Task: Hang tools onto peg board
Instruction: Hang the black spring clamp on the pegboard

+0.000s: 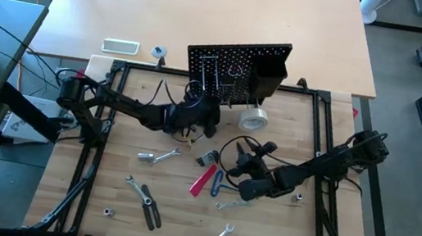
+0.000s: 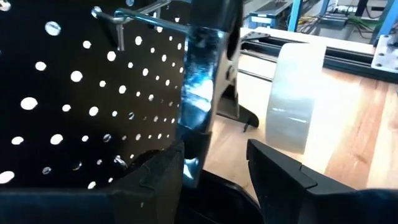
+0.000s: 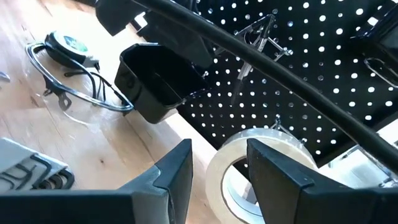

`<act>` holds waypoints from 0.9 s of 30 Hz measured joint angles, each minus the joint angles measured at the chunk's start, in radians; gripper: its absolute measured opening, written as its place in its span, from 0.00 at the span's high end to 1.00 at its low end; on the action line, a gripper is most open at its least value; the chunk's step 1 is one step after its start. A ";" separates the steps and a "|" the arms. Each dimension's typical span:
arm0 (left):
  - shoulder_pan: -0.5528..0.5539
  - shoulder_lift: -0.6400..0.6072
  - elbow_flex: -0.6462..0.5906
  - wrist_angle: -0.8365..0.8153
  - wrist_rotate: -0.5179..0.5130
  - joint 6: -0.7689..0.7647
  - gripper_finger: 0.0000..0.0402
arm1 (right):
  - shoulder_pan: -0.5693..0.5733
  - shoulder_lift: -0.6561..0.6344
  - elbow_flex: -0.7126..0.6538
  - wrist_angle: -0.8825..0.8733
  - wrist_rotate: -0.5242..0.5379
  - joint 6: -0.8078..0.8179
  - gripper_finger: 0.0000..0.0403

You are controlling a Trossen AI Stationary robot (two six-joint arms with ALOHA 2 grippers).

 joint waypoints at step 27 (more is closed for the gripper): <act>-0.064 -0.188 -0.051 -0.199 -0.003 0.129 0.58 | -0.144 0.000 0.000 0.427 -0.254 -0.321 0.64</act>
